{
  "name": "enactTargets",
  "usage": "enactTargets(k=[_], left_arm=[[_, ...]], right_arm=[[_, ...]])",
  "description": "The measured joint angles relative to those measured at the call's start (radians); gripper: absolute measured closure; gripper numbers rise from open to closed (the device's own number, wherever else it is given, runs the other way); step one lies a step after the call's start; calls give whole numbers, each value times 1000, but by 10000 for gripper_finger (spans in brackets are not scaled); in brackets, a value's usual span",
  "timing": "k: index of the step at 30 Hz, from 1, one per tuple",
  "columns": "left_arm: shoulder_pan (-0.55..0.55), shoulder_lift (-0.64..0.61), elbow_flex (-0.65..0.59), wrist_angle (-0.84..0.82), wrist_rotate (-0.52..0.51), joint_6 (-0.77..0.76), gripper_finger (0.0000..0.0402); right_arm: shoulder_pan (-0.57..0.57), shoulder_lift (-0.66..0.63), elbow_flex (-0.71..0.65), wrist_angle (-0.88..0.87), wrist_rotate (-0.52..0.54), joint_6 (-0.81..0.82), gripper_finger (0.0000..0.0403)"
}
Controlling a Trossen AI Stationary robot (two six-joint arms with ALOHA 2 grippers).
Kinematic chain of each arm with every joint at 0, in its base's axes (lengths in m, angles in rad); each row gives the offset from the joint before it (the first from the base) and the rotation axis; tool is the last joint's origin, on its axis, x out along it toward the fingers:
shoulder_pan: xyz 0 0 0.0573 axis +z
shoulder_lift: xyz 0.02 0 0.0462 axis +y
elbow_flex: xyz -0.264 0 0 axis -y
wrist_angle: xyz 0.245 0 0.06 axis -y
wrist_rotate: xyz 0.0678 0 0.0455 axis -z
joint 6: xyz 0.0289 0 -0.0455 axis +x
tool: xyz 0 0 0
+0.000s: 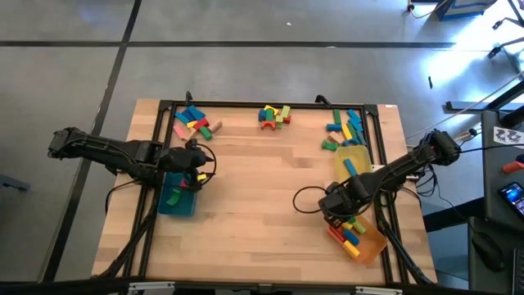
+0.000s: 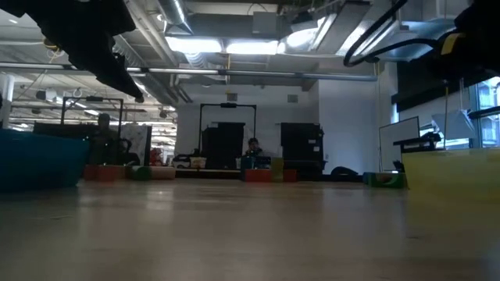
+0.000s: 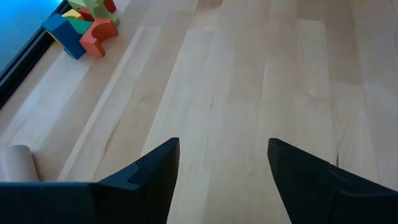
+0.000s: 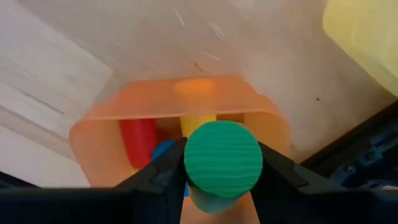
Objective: Sort blocks by size
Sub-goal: Put the green cylindrical block into the orange bin
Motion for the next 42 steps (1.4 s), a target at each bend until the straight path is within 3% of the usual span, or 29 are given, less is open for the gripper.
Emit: enactTargets(k=[7,13,42], left_arm=[[0,0,0,0,0,-1,172],[0,0,0,0,0,-2,172],[0,0,0,0,0,-1,172]], right_arm=[[51,0,0,-4,-34,84,254],[93,0,0,-14,42,97,252],[91,1,0,-75,85,222,246]])
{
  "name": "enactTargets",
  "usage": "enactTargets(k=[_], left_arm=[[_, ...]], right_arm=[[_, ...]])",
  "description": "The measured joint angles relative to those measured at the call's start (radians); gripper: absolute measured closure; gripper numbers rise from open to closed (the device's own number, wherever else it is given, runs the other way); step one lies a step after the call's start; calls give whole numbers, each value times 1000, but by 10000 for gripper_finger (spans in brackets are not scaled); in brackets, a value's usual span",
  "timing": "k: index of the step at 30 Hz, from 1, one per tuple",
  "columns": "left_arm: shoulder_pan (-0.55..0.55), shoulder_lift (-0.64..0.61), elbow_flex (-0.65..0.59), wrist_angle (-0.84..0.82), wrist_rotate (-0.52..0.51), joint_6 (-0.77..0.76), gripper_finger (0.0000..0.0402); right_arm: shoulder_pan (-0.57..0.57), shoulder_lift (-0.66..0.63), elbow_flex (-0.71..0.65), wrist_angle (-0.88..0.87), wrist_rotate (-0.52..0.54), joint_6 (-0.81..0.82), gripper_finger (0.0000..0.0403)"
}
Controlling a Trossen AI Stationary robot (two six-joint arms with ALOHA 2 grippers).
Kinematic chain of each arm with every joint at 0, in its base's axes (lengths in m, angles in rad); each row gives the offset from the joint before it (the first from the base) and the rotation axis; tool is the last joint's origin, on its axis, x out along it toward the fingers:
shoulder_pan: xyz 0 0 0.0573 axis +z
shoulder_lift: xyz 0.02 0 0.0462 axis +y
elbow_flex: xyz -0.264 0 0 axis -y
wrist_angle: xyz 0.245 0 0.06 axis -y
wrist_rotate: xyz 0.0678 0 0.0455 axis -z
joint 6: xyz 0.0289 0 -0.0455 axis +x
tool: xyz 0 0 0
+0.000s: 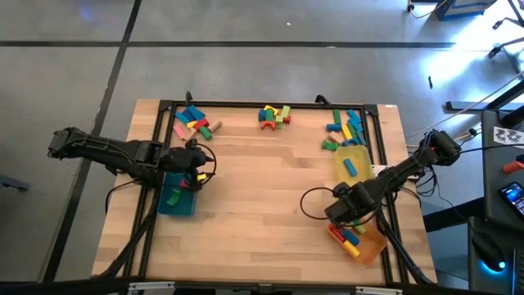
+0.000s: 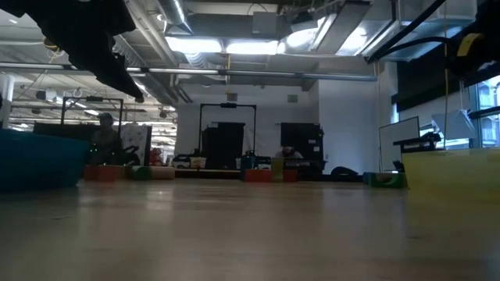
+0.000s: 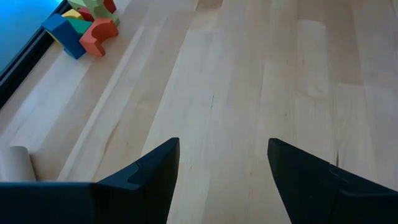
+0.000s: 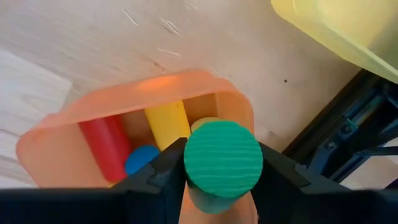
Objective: Sort blocks by size
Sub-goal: Put the green cylindrical block into the orange bin, then put the brown cylindrical block into the orange bin
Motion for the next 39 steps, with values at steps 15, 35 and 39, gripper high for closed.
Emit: enactTargets(k=[15,35,39], left_arm=[[0,0,0,1,0,1,172],[0,0,0,38,0,-28,172],[12,0,0,88,0,-11,172]], right_arm=[[-1,0,28,-25,-44,-10,156],[-300,10,247,442,771,-767,171],[-358,30,219,618,773,-970,171]])
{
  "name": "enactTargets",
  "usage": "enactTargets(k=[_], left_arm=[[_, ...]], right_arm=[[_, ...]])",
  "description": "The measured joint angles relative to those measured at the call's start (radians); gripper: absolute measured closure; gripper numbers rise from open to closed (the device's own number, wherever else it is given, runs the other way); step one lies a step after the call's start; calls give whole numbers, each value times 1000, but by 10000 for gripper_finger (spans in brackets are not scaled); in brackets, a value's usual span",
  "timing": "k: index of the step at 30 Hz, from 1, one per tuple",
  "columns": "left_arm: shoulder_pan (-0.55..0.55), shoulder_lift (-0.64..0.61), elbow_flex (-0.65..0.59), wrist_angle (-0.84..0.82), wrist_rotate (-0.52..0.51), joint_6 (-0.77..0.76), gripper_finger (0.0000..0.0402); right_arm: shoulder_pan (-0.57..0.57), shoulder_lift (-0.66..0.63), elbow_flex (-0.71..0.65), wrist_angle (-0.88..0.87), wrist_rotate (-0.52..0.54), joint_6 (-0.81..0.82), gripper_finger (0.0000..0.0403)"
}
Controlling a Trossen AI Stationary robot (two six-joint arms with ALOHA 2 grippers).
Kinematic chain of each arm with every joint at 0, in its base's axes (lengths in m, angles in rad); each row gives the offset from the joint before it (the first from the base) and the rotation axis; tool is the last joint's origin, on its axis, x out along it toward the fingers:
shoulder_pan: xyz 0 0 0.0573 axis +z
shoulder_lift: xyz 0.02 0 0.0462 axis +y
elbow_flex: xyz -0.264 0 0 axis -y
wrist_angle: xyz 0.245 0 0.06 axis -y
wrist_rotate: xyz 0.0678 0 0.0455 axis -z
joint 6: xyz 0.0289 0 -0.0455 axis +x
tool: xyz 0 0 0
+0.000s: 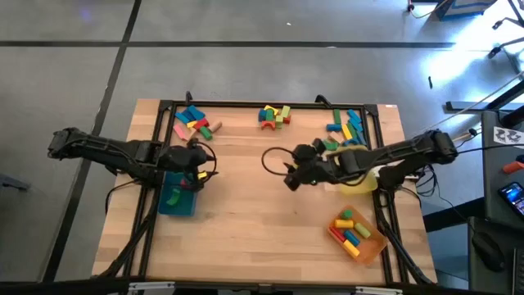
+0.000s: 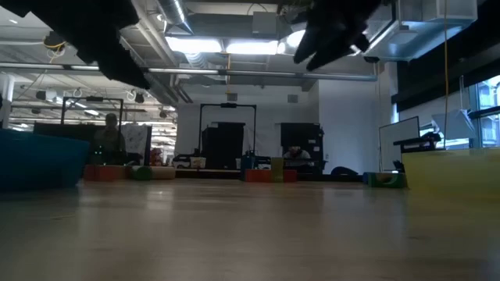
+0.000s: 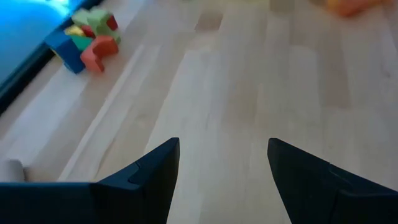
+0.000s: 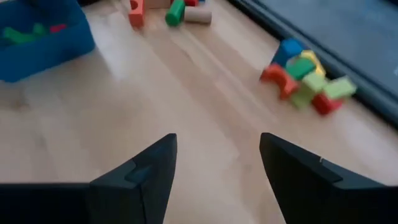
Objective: Sort blocks by size
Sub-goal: Put the brown cylindrical block into the orange bin
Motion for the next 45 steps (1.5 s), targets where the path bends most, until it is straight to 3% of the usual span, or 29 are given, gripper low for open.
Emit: enactTargets(k=[8,14,20,26,37,45], left_arm=[[99,32,0,130,-49,24,172],[228,101,14,108,-61,42,172],[390,203,69,89,-62,86,172],[533,327,113,83,-62,106,172],[666,508,126,128,-54,129,172],[761,588,177,91,54,144,172]], right_arm=[[-100,78,-8,260,1,-284,171],[-149,99,-8,442,-9,-465,171],[-180,91,-8,653,-11,-590,171],[-180,94,-7,796,-31,-600,171],[-179,102,-7,767,-56,-598,171],[-179,108,-7,769,-56,-599,171]])
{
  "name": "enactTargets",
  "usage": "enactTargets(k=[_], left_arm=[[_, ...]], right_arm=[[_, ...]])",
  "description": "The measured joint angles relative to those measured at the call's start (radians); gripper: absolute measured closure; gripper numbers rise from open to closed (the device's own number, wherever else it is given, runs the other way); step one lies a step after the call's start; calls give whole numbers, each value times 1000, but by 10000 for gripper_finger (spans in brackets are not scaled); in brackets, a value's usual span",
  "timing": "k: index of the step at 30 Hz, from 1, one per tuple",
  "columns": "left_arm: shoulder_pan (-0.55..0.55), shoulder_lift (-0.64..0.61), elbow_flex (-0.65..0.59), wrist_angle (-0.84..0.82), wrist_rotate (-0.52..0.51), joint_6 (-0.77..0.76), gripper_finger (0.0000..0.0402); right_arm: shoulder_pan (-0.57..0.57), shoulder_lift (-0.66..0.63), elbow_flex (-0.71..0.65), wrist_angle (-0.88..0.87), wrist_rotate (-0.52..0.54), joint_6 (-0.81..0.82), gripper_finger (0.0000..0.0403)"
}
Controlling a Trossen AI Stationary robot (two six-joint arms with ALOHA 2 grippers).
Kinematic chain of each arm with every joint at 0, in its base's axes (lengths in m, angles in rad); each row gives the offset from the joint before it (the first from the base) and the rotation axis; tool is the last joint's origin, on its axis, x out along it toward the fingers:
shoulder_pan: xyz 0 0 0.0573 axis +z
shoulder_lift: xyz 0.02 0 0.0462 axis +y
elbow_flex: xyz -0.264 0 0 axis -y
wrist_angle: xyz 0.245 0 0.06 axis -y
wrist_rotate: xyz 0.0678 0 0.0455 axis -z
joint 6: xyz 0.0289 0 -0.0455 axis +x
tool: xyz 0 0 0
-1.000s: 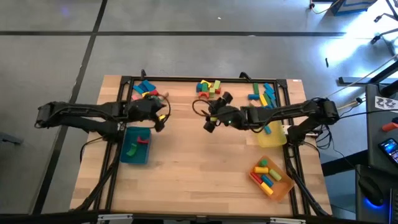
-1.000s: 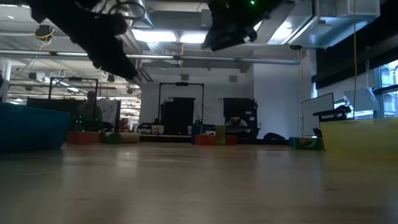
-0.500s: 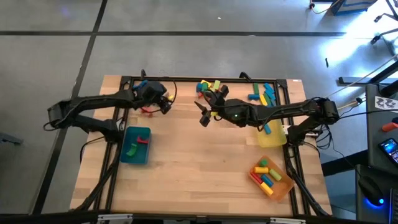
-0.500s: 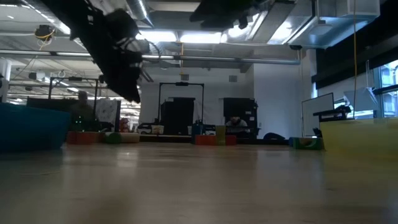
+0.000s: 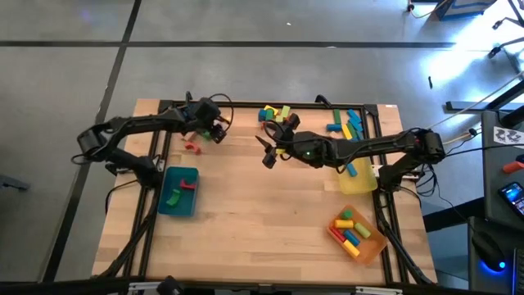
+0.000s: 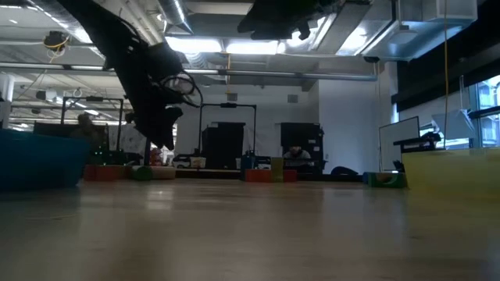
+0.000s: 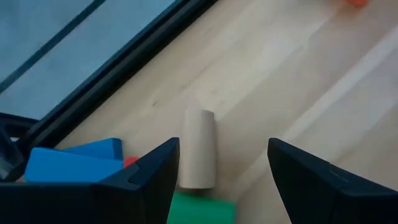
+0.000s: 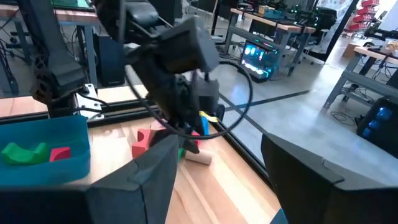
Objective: Sort blocks by size
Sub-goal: Put the brown cylindrical block into the orange bin
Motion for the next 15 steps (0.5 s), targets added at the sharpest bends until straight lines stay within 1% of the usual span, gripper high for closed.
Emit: enactTargets(k=[7,15], left_arm=[[23,101,79,-68,4,11,172],[22,174,86,-110,4,7,172]], right_arm=[[0,0,0,0,0,0,171],[0,1,0,0,0,0,171]])
